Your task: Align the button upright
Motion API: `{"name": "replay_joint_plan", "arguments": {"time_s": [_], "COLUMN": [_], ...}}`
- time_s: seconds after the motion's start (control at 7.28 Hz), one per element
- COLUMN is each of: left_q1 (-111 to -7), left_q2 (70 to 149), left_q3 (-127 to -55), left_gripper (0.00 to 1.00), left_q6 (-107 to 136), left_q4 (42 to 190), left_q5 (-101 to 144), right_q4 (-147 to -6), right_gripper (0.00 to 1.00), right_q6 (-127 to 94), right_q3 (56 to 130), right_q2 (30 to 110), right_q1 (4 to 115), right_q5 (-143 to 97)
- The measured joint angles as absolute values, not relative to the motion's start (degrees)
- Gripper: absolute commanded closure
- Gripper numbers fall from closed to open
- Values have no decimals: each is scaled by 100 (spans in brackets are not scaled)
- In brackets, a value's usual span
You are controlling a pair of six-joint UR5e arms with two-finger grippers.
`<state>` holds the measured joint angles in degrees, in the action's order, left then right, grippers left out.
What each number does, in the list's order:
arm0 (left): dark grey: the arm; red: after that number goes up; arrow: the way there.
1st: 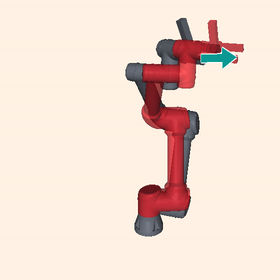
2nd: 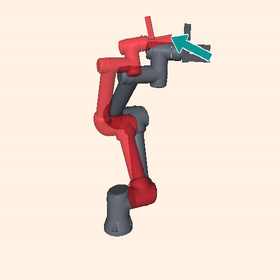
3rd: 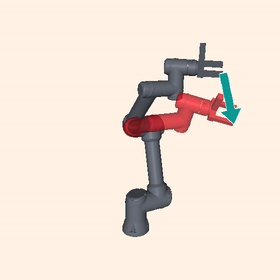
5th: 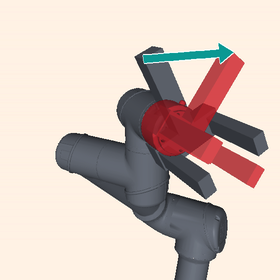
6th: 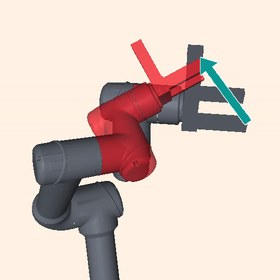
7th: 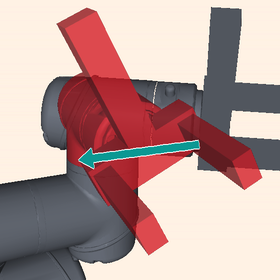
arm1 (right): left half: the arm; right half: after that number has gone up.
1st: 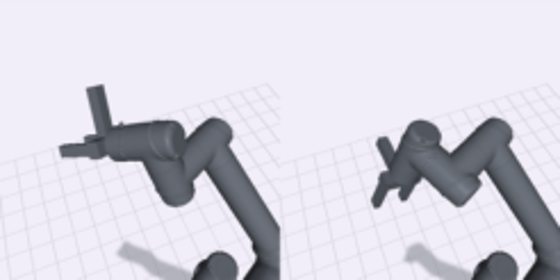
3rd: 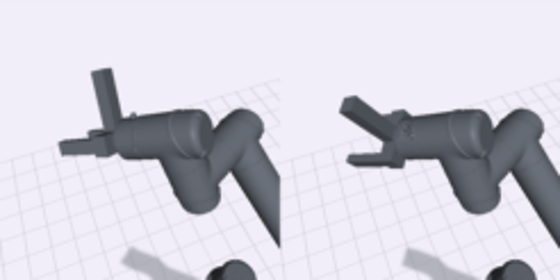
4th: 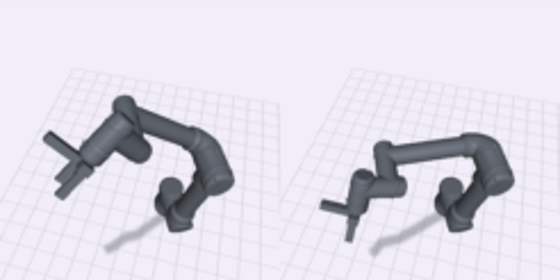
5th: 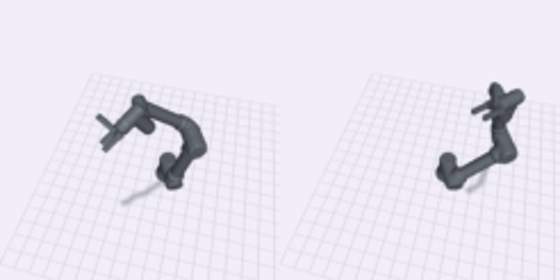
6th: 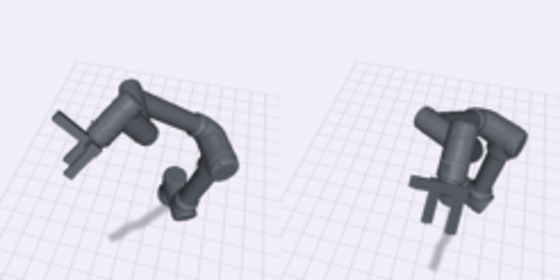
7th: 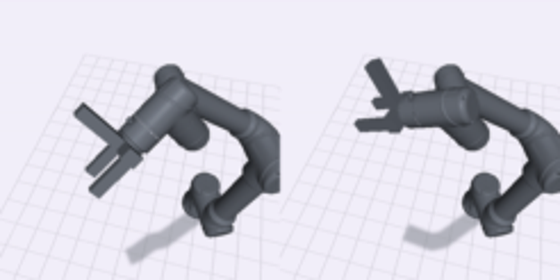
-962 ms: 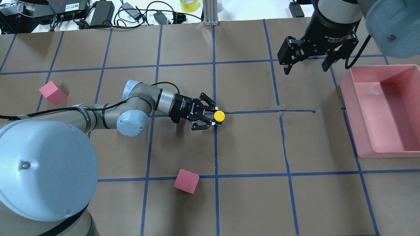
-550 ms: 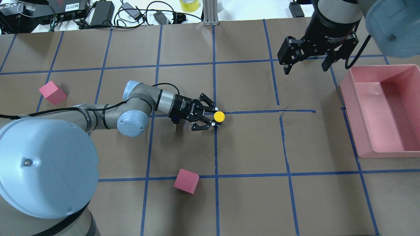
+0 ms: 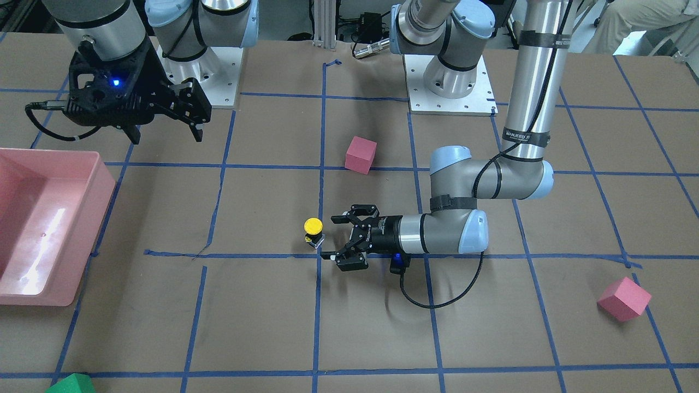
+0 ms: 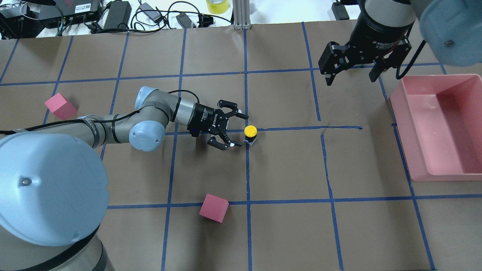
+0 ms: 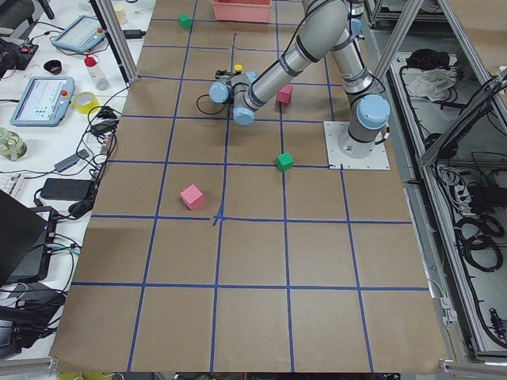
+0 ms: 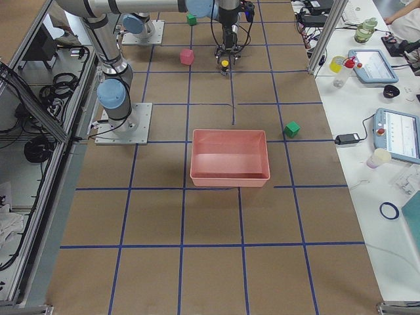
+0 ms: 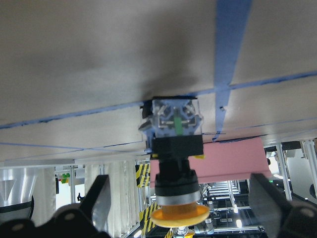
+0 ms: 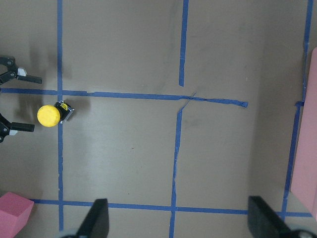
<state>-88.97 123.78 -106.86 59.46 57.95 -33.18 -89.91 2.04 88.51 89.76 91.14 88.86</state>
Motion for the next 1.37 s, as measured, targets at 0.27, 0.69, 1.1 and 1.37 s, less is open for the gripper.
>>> {"name": "replay_joint_plan", "arguments": {"time_s": [0.27, 0.69, 1.1, 1.37], "left_q1": [-8624, -8258, -8140, -8366], "left_q2": [12052, 11283, 10411, 9706], "left_q3": [-10126, -9281, -8658, -8560], "left_gripper": [0, 0, 0, 0], "left_q6": [5936, 4647, 2587, 1436], "left_q4": [6193, 7389, 8154, 8311], "left_q5": [-4647, -6767, -8123, -8324], "right_q4": [-8991, -9166, -9212, -9217], "right_gripper": [0, 0, 0, 0], "right_q6": [204, 208, 204, 206], "right_q3": [8851, 8851, 8851, 8851], "right_q2": [8980, 8975, 8974, 8974], "right_q1": [9114, 9115, 9114, 9114], "right_q5": [8878, 8916, 8937, 8942]}}
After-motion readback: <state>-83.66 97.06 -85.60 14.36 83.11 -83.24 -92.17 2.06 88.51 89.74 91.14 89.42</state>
